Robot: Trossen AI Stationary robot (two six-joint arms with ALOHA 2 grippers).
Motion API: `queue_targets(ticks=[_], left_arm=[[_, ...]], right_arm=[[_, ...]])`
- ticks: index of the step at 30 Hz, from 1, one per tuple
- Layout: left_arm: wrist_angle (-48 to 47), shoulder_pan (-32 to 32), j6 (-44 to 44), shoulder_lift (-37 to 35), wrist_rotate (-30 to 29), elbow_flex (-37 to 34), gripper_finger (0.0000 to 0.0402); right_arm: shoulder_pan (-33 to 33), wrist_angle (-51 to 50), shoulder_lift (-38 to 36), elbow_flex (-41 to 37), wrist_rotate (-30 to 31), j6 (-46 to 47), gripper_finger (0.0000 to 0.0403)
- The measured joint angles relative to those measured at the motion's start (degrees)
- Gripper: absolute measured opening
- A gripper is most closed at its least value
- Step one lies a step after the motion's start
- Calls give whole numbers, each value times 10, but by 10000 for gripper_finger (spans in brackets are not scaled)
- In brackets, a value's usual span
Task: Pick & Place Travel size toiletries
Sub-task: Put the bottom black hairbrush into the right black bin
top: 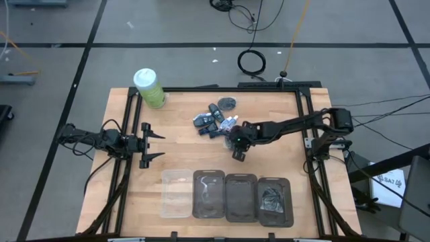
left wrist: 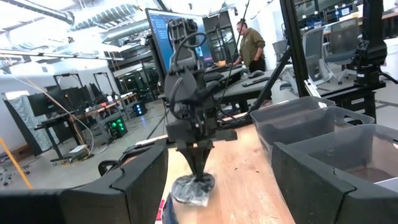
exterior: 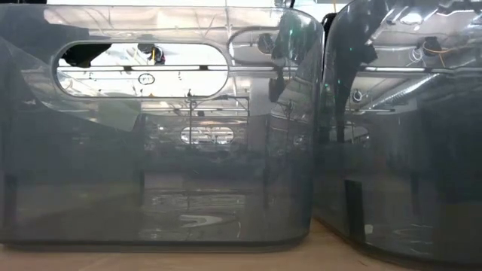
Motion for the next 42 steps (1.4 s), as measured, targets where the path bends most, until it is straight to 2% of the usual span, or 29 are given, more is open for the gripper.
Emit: queue_targets(ticks=[11,19,34,42], left_arm=[[0,0,0,0,0,0,283],[0,0,0,0,0,0,283],[0,0,0,0,1,0,283],[0,0,0,0,1,0,283]], right_arm=[[1,-18,-95,-30,1,-4,0],[1,-18,-195,-104,1,34,0],[1,-16,-429,-260,1,67,0],[1,1,-507,-317,-9,88,0]])
